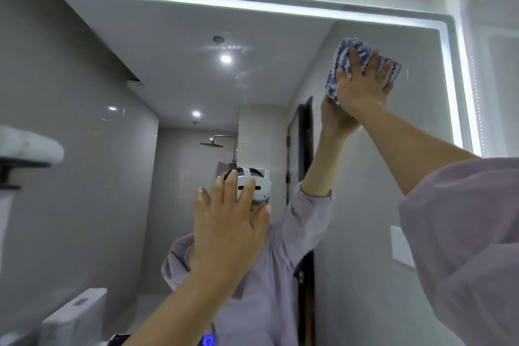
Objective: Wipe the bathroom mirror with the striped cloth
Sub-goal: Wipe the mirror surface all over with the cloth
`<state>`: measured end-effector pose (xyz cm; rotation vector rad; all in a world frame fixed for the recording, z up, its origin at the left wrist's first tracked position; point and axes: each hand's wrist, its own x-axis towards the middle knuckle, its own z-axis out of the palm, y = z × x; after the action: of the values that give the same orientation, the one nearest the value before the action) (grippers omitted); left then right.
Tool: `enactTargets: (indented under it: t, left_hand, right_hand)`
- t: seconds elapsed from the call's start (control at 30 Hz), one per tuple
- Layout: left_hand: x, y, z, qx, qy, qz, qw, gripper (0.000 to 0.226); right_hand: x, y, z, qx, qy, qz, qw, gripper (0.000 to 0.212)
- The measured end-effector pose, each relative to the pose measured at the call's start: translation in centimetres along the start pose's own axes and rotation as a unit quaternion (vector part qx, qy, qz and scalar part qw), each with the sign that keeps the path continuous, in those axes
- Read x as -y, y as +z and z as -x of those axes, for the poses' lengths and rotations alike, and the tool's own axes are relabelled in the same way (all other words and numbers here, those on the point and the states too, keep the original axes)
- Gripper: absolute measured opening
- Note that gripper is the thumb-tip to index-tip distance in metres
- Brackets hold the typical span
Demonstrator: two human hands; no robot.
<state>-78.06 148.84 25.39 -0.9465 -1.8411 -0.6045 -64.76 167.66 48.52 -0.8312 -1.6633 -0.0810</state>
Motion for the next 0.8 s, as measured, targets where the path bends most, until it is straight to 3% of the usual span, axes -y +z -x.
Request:
enactTargets:
  t: [0.17, 0.37, 0.6, 0.8]
  left_hand:
    - [4.5, -1.7, -2.1, -0.069, -0.01, -0.009, 0.998, 0.056]
    - [10.3, -2.4, -3.4, -0.125, -0.052, -0.017, 0.991, 0.061]
    - [14.2, -1.9, -2.2, -0.076, -0.076, -0.017, 0.994, 0.071]
    - [14.7, -1.7, -2.6, -0.056, -0.07, 0.003, 0.996, 0.08]
  right_hand:
    - [2.6, 0.8, 0.8, -0.009, -0.014, -0.002, 1.0, 0.058]
    - [10.2, 3.2, 3.4, -0.002, -0.142, 0.026, 0.989, 0.06]
    - [19.6, 6.2, 9.0, 0.014, -0.287, 0.076, 0.955, 0.062]
    - [19.5, 6.2, 8.7, 0.032, -0.329, 0.079, 0.94, 0.058]
